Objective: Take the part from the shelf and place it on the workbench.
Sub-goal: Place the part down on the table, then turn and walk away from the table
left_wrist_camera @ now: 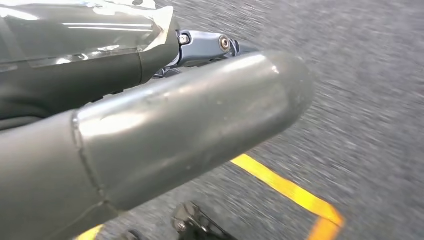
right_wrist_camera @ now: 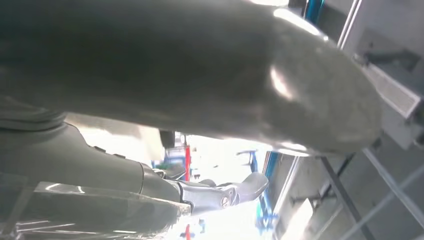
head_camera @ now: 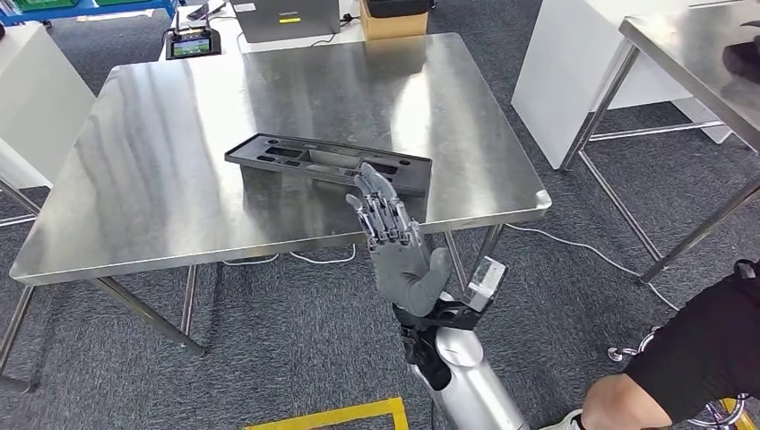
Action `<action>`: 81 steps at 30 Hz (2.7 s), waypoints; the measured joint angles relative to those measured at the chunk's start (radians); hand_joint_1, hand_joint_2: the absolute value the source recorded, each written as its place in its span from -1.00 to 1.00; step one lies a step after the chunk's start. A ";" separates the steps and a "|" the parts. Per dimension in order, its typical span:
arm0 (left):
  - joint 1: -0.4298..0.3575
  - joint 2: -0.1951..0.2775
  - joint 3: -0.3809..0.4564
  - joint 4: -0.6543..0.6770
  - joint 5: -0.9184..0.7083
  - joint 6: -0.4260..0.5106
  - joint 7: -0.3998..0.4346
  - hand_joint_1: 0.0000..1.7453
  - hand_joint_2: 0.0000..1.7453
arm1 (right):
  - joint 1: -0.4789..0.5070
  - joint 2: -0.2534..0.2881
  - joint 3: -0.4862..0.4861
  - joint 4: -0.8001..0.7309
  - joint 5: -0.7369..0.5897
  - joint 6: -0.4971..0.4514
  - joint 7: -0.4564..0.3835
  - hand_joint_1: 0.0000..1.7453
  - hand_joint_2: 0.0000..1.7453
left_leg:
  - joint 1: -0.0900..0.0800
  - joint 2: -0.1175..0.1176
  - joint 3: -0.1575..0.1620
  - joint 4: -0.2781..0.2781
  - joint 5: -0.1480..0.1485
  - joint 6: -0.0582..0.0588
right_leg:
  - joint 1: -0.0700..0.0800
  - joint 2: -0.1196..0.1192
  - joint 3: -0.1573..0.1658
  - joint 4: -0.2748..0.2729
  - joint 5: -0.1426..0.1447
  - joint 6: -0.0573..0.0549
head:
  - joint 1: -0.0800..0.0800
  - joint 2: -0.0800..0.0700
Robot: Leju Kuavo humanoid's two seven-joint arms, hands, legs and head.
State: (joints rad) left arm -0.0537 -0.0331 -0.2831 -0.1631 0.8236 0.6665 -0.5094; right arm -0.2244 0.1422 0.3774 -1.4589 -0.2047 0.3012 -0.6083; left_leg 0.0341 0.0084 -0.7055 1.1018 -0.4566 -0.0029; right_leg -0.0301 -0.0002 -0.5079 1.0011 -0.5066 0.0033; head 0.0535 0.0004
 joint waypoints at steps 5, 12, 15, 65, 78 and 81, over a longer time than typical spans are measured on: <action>0.001 -0.023 0.010 0.012 -0.007 0.032 0.004 -1.00 -1.00 | -0.069 -0.006 0.039 0.127 -0.015 0.020 -0.017 -1.00 -1.00 | -0.001 -0.006 0.007 0.167 -0.077 0.006 | 0.015 -0.002 -0.061 0.004 0.050 -0.010 | -0.001 0.000; -0.001 -0.032 0.014 0.015 -0.026 0.035 0.004 -1.00 -1.00 | -0.151 -0.009 0.096 0.293 0.037 0.001 -0.046 -1.00 -1.00 | -0.020 -0.010 0.186 -0.096 -0.038 0.039 | 0.018 -0.004 -0.091 0.004 0.092 0.033 | 0.000 0.000; -0.001 -0.036 0.016 0.015 -0.027 0.035 0.007 -1.00 -1.00 | -0.166 -0.013 0.110 0.341 0.044 -0.005 -0.052 -1.00 -1.00 | -0.018 -0.002 0.160 -0.109 -0.001 0.058 | 0.018 -0.003 -0.131 0.083 0.017 0.029 | 0.002 0.000; 0.000 0.074 -0.080 -0.002 -0.227 -0.382 -0.104 -1.00 -1.00 | 0.161 -0.109 -0.130 1.270 0.318 -0.509 0.702 -1.00 -1.00 | -0.012 -0.009 -0.025 0.197 -0.095 -0.010 | 0.012 -0.011 -0.005 -0.046 0.036 -0.017 | -0.002 0.000; -0.014 0.058 -0.108 -0.002 -0.255 -0.397 -0.102 -1.00 -1.00 | 0.157 -0.114 -0.115 1.283 0.327 -0.527 0.717 -1.00 -1.00 | -0.017 -0.007 0.149 -0.099 -0.025 0.058 | 0.013 -0.007 -0.145 0.128 -0.029 0.029 | 0.002 0.000; -0.014 0.055 -0.109 -0.002 -0.255 -0.397 -0.112 -1.00 -1.00 | 0.157 -0.115 -0.114 1.283 0.328 -0.532 0.723 -1.00 -1.00 | -0.022 -0.001 0.105 -0.098 0.012 0.062 | 0.012 -0.005 -0.162 0.281 -0.095 0.035 | 0.002 0.000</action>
State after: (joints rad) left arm -0.0680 0.0217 -0.3920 -0.1656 0.5691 0.2692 -0.6215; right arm -0.0676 0.0273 0.2632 -0.1755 0.1237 -0.2308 0.1143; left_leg 0.0118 0.0074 -0.6002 1.0040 -0.4450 0.0590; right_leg -0.0178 -0.0051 -0.6697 1.2824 -0.6016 0.0383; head 0.0556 0.0004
